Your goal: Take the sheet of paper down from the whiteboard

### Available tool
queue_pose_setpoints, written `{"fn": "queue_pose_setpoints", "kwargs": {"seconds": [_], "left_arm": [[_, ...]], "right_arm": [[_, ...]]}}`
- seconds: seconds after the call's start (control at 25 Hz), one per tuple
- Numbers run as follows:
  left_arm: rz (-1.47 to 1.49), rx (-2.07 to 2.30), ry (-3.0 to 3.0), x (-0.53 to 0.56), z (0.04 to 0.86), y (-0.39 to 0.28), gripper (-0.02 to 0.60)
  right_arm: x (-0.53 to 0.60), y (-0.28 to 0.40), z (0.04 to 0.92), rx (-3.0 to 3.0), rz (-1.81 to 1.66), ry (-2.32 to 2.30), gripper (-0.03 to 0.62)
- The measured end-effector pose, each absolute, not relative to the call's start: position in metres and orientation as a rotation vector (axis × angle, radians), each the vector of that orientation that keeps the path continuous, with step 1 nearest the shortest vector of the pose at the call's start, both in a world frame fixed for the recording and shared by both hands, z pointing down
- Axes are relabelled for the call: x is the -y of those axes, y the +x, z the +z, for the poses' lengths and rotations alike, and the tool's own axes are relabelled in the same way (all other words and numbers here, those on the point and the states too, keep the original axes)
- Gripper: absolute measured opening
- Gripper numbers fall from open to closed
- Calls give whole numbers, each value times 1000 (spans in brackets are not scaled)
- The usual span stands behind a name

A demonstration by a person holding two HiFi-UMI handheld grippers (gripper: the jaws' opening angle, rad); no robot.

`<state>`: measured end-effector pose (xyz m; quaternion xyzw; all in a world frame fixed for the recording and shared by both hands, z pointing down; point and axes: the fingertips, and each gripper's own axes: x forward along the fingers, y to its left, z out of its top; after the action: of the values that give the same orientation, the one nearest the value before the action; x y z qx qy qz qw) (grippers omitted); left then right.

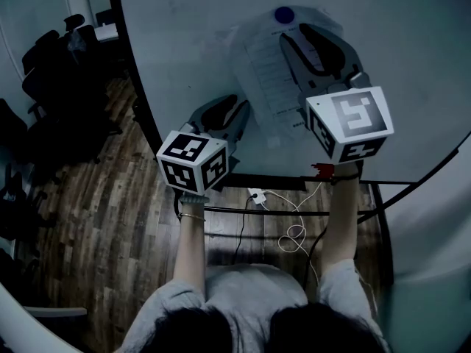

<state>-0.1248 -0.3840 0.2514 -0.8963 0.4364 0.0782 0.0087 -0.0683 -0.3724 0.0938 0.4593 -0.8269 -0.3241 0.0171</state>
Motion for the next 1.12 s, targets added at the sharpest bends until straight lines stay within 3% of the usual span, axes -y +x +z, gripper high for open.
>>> {"fn": "queue_pose_setpoints", "kwargs": {"seconds": [0.52,1.12], "left_arm": [[199,-1276,-2827,385,241,-112,111],[204,-1189,-2900,385,238,-108,110]], "right_arm": [[379,-68,80,2537,-1030,1466,160],[384,-90,72,2360,-1105,1459,164]]}}
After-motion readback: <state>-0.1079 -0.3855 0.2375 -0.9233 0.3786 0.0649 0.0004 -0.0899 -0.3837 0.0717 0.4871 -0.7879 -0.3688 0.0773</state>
